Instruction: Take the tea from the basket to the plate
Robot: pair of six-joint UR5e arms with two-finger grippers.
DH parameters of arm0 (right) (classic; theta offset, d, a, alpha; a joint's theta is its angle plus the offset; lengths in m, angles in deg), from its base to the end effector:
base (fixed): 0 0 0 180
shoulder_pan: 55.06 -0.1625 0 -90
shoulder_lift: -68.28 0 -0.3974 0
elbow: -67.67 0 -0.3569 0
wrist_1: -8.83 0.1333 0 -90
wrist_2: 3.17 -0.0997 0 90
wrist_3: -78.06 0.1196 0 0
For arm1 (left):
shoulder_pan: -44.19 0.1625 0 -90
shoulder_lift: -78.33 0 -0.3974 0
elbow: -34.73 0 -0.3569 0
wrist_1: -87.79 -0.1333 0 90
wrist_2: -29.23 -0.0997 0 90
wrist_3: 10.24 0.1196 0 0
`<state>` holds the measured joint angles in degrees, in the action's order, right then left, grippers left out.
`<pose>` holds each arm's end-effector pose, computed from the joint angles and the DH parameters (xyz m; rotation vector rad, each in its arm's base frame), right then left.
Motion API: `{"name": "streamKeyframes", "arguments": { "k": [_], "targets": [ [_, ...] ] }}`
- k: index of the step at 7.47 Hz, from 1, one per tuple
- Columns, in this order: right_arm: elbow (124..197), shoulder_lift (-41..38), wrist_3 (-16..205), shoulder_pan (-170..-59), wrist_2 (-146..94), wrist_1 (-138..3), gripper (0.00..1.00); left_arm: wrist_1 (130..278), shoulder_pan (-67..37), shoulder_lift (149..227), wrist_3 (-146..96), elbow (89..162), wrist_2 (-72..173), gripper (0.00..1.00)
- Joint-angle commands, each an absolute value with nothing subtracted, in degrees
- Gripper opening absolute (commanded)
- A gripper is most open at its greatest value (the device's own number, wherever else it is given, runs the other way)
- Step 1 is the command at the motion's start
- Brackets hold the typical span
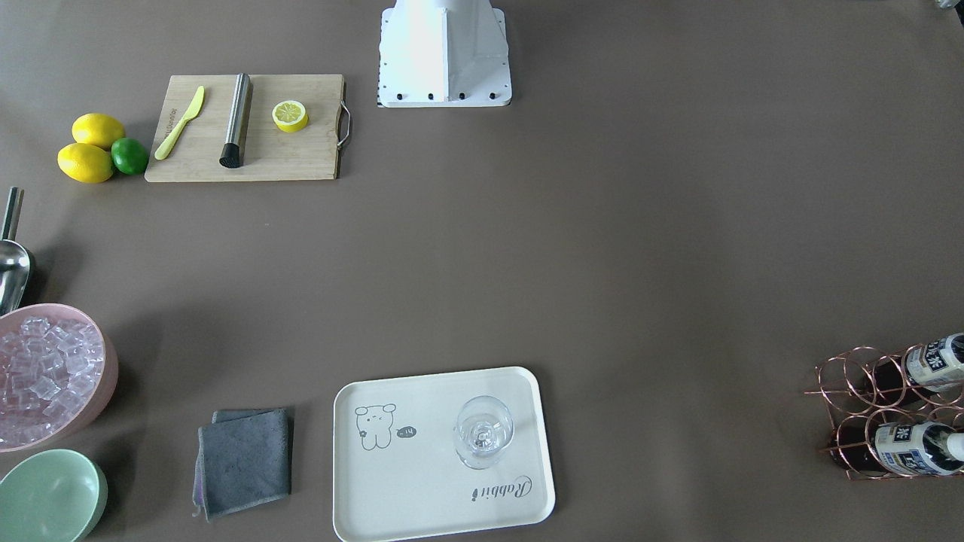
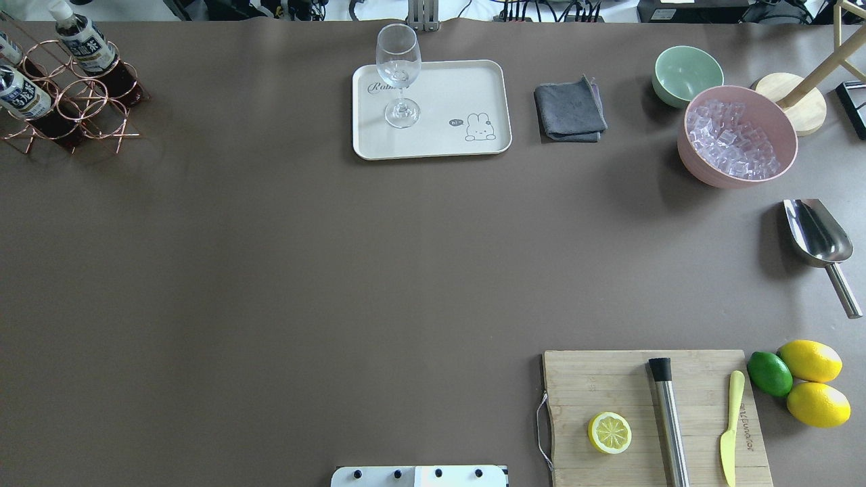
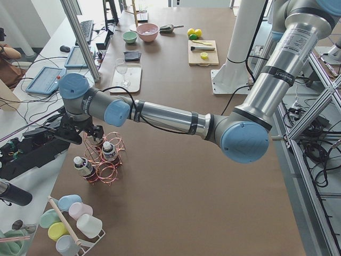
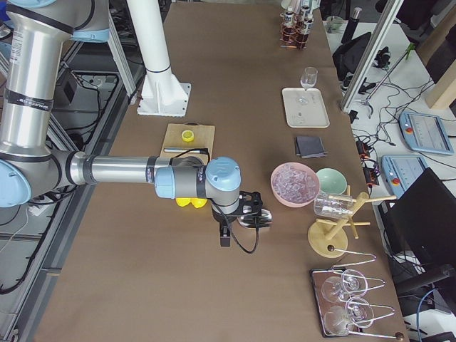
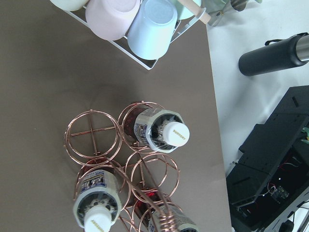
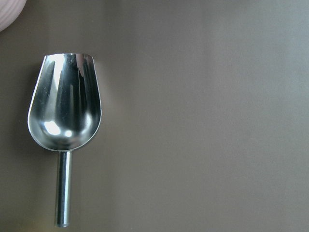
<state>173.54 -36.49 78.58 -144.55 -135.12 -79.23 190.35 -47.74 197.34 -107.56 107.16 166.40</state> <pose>0.0501 -0.3603 0.6235 0.0441 -0.7324 -0.0193 -0.0680 -0.6648 0.4730 -0.3671 0.9208 -1.4324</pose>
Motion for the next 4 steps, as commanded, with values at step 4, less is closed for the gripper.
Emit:
{"name": "streamKeyframes", "arguments": {
  "k": [4],
  "targets": [
    [173.93, -36.31, 78.58, -143.83, -135.10, -79.23, 1.00, 191.68, -43.88, 199.37, -118.60, 106.42, 164.05, 0.98]
  ]
}}
